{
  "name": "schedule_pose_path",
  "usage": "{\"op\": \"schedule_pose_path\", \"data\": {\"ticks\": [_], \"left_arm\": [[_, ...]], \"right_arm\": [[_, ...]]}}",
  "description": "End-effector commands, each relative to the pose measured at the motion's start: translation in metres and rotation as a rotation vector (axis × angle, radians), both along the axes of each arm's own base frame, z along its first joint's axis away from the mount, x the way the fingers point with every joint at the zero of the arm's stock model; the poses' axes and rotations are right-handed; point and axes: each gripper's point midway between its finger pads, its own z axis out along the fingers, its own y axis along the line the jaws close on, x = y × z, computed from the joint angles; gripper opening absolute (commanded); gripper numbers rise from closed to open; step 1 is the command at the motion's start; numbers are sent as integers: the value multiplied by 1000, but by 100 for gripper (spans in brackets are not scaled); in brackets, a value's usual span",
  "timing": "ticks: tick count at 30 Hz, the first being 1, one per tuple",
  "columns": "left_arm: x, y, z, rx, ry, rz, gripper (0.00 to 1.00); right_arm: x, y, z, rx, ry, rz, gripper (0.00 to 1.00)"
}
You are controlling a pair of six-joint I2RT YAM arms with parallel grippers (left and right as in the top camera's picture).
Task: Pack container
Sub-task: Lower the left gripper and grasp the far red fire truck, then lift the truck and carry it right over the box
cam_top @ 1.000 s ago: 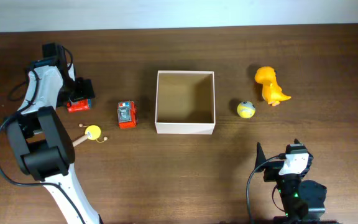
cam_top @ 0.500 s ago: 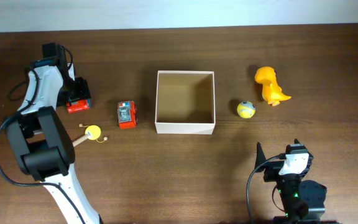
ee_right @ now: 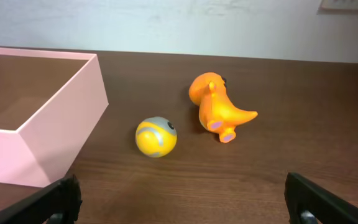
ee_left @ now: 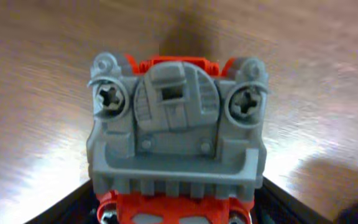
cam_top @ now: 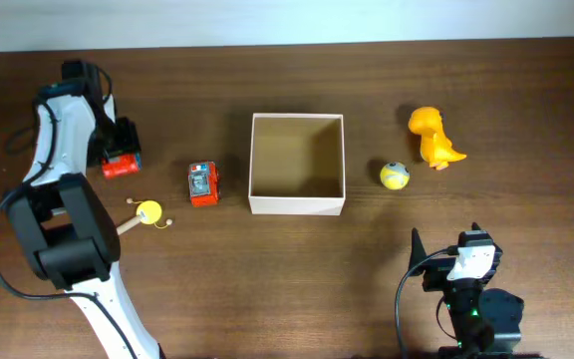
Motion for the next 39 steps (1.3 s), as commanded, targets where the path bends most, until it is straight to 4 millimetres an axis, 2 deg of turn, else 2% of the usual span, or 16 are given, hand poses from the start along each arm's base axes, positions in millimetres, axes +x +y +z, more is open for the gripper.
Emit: {"op": "schedule_pose_path", "data": {"ticks": [1, 7, 11, 15, 19, 21, 26, 32, 36, 37, 39], "left_arm": [[14, 2, 27, 11, -53, 0, 59], [20, -8, 59, -36, -89, -13, 57], [26, -27, 78, -71, -118, -49, 56], [33, -57, 96, -69, -141, -113, 56], [41, -105, 115, -65, -177, -236, 56], [44, -141, 125, -69, -202, -308, 56], [40, -213, 131, -82, -228, -452, 56], [22, -294, 133, -115, -240, -567, 56], [6, -333, 133, -143, -240, -587, 54], [-1, -349, 133, -157, -238, -585, 51], [-8, -362, 133, -175, -234, -563, 50]], "right_arm": [[0, 3, -1, -4, -3, 18, 99], [0, 3, -1, -3, -3, 18, 99], [0, 3, -1, -4, -3, 18, 99], [0, 3, -1, -4, -3, 18, 99], [0, 3, -1, -3, -3, 18, 99], [0, 3, -1, -4, -3, 18, 99], [0, 3, -1, -3, -3, 18, 99], [0, 3, -1, -4, -3, 18, 99], [0, 3, -1, -4, -3, 18, 99], [0, 3, -1, -4, -3, 18, 99], [0, 3, -1, -3, -3, 18, 99]]}}
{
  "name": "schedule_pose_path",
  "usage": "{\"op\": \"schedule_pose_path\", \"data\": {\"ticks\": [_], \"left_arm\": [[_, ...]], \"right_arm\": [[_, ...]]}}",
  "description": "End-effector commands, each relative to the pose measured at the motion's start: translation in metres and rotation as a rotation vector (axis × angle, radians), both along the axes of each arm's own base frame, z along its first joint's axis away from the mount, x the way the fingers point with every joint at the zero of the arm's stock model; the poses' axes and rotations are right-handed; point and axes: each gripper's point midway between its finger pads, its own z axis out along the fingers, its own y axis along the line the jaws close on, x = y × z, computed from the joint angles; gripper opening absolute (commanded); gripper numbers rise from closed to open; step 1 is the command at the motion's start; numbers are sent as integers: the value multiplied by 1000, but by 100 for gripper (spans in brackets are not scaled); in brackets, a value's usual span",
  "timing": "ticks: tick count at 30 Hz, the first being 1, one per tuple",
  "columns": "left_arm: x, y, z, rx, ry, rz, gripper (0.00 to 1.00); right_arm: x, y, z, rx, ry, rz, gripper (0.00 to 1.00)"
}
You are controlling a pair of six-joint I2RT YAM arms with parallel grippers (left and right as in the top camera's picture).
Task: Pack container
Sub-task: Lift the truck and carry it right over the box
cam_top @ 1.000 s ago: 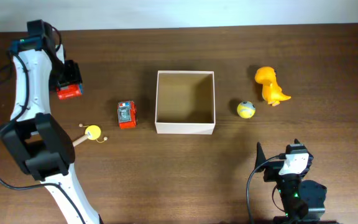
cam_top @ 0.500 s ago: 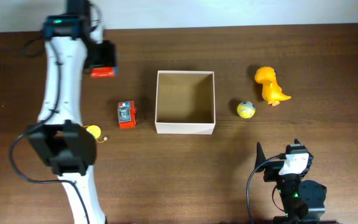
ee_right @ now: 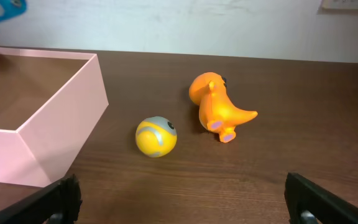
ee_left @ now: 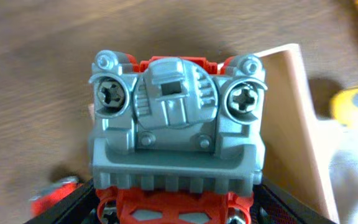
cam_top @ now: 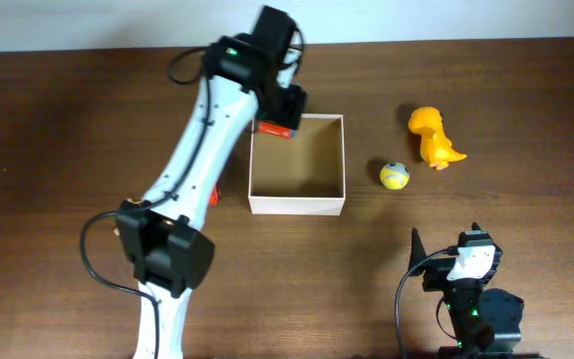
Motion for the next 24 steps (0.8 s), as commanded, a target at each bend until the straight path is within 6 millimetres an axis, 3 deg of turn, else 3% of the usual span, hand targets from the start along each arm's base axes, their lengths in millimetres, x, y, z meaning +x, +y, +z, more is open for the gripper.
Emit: {"op": "schedule_pose_path", "data": {"ticks": [1, 5, 12, 24], "left_arm": [[-10, -27, 6, -59, 9, 65, 50], [-19, -44, 6, -81, 19, 108, 50], [-21, -51, -2, -10, -22, 191, 51], [-21, -63, -57, 46, 66, 215, 51]], "right_arm": [[0, 3, -1, -4, -3, 18, 99], [0, 3, -1, -5, -3, 19, 99], [0, 3, -1, -5, -3, 19, 99], [0, 3, -1, -4, -3, 18, 99]]}}
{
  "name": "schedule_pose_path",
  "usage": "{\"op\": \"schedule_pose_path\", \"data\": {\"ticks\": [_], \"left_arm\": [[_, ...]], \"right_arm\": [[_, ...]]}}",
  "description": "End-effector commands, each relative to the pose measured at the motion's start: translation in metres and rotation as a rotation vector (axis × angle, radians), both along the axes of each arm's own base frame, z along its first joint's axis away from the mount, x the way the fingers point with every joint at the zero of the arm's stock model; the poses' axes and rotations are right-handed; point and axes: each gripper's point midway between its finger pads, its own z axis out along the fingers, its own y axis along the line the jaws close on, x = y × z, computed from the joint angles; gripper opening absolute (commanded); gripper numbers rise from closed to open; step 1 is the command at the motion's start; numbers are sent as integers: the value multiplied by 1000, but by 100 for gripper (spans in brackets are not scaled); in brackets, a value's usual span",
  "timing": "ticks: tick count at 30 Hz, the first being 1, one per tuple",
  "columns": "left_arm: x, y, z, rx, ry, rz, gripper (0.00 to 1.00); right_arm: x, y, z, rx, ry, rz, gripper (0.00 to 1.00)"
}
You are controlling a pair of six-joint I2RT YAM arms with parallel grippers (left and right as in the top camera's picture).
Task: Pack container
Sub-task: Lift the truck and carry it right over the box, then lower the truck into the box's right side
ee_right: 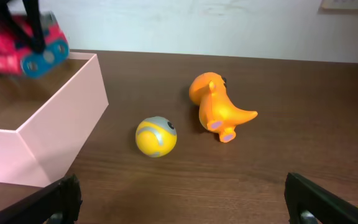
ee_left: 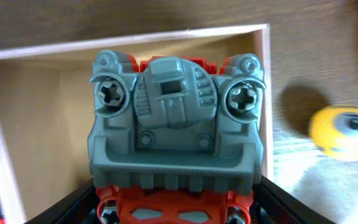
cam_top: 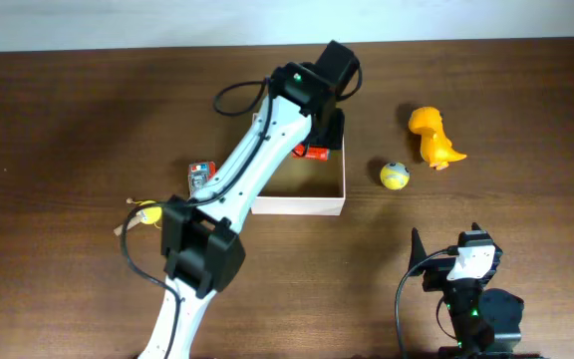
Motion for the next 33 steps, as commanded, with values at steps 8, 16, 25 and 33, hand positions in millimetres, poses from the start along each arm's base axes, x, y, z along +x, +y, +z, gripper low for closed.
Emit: {"op": "schedule_pose_path", "data": {"ticks": [8, 16, 25, 33], "left_arm": [[14, -11, -14, -10, -34, 28, 51], [16, -16, -15, -19, -46, 23, 51], [4, -27, -43, 6, 17, -7, 51], [3, -30, -47, 12, 18, -13, 51]], "right_arm": [[0, 3, -1, -4, -3, 18, 99], [0, 3, -1, -4, -3, 18, 99], [0, 3, -1, -4, -3, 18, 99], [0, 3, -1, -4, -3, 18, 99]]}}
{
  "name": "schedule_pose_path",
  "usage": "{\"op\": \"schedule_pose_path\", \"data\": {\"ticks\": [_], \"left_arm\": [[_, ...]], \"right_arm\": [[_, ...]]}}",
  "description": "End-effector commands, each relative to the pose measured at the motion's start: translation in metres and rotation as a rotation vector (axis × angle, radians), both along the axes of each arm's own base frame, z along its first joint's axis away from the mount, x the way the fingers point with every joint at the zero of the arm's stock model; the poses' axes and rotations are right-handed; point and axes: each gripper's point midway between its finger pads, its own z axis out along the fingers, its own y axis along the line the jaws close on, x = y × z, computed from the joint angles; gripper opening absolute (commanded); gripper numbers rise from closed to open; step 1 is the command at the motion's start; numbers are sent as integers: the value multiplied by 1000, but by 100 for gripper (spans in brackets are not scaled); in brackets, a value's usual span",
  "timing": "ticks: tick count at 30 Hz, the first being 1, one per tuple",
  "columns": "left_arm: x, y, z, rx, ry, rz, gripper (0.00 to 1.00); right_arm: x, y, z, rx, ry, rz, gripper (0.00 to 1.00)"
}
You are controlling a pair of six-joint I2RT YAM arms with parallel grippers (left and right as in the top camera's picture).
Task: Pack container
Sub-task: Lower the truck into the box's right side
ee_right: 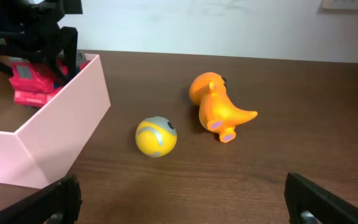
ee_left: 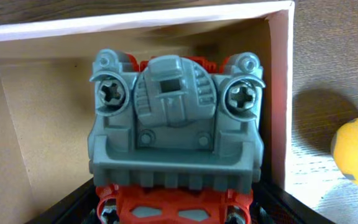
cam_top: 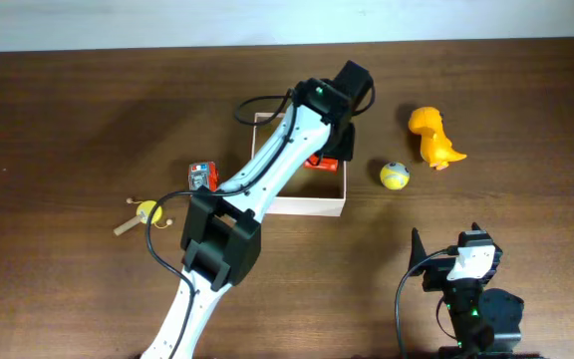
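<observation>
My left gripper (cam_top: pixel 327 152) is shut on a red and grey toy truck (ee_left: pixel 176 118), held low in the right part of the open pale box (cam_top: pixel 297 206). In the right wrist view the truck (ee_right: pixel 33 81) sits about level with the box (ee_right: pixel 61 134) rim, near its right wall. A yellow ball (cam_top: pixel 395 176) and an orange dinosaur (cam_top: pixel 434 138) lie to the right of the box. Left of it is a second red toy car (cam_top: pixel 201 177). My right gripper (ee_right: pixel 180 199) stands open and holds nothing, near the front right of the table.
A yellow toy on a stick (cam_top: pixel 145 212) lies at the left. The left arm stretches across the box's left half. The ball (ee_right: pixel 156 137) and dinosaur (ee_right: pixel 219 109) lie ahead of the right gripper on the dark wooden table (cam_top: pixel 68 120).
The left gripper with the truck has moved slightly right and lower, from above the box rim to rim level near the right wall. The right arm has not moved.
The left gripper was shut on the truck at the table's far left. It then held the truck at the box's back left corner, then over the box's back right part, and now lower inside the box.
</observation>
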Motion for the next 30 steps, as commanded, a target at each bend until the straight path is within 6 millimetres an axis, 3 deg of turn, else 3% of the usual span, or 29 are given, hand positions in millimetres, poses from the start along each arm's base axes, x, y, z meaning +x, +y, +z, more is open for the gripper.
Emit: {"op": "schedule_pose_path", "data": {"ticks": [1, 2, 4, 8, 11, 23, 26, 30], "left_arm": [[1, -4, 3, -10, -9, 8, 51], [1, -4, 3, -10, -9, 8, 51], [1, -4, 3, -10, -10, 8, 61], [2, -4, 3, -11, -14, 8, 87], [4, -3, 3, -5, -22, 11, 94], [8, 5, 4, 27, -39, 12, 95], [6, 18, 5, 56, -15, -8, 95], [-9, 50, 19, 127, 67, -27, 95]], "right_arm": [[0, 3, -1, -4, -3, 18, 99], [0, 3, -1, -4, -3, 18, 99], [0, 3, -1, -3, -3, 18, 99], [0, 3, -1, -4, -3, 18, 99], [0, 3, -1, -4, -3, 18, 99], [0, 3, -1, -4, -3, 18, 99], [0, 3, -1, -3, -3, 18, 99], [0, 3, -1, -4, -3, 18, 99]]}}
